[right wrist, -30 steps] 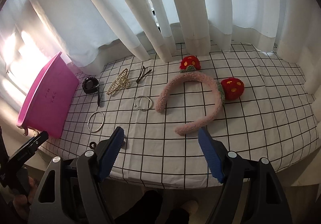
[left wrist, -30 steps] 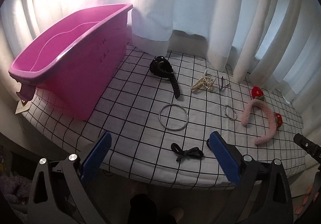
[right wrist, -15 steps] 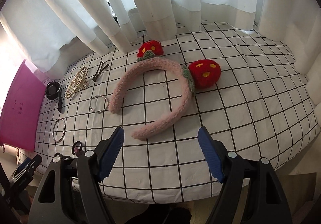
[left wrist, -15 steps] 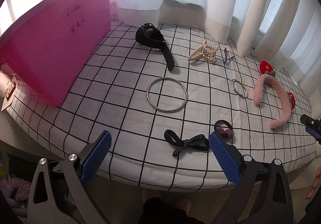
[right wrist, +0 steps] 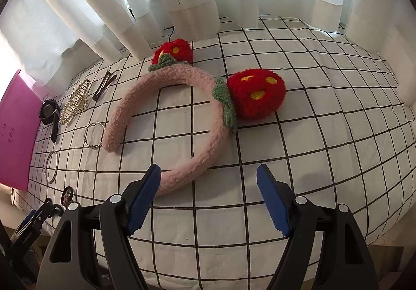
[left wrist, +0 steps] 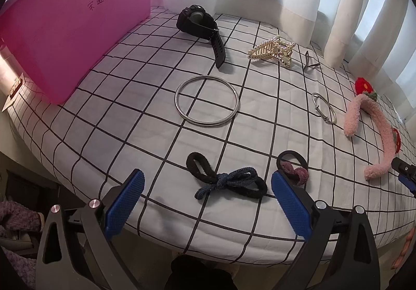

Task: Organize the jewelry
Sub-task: 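Grasp the pink strawberry headband with the right tool while the left grasps a black hair tie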

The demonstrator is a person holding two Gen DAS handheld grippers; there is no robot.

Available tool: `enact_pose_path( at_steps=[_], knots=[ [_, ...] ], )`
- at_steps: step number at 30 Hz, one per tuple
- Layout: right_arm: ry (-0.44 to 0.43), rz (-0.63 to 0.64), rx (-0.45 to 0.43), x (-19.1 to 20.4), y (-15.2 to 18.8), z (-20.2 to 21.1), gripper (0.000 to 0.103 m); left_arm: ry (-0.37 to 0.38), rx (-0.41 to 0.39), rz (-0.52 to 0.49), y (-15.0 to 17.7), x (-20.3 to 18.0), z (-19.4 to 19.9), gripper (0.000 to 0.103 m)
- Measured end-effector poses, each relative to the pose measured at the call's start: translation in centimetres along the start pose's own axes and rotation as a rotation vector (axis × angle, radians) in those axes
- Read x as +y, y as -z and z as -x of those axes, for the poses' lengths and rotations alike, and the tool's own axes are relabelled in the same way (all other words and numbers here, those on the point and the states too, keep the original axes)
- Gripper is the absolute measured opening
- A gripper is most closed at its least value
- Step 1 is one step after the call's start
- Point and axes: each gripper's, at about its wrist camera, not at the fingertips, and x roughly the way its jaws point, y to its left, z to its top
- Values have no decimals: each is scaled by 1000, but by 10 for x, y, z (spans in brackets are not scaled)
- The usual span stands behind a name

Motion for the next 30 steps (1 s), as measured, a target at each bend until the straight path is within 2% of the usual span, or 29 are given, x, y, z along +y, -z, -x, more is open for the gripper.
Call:
enact_pose_path(
  at_steps=[11,20,30],
  knots=[
    [30,25,30,-3,-13,-25,73,-50,7,55,9,4,-14,96],
    [67,58,25,3,-24,-36,73,-60,-24,78,10,2,-18,97],
    [149,149,-22,16,-23,-46,75,-81,-72,83,5,-5,-24,97]
  ],
)
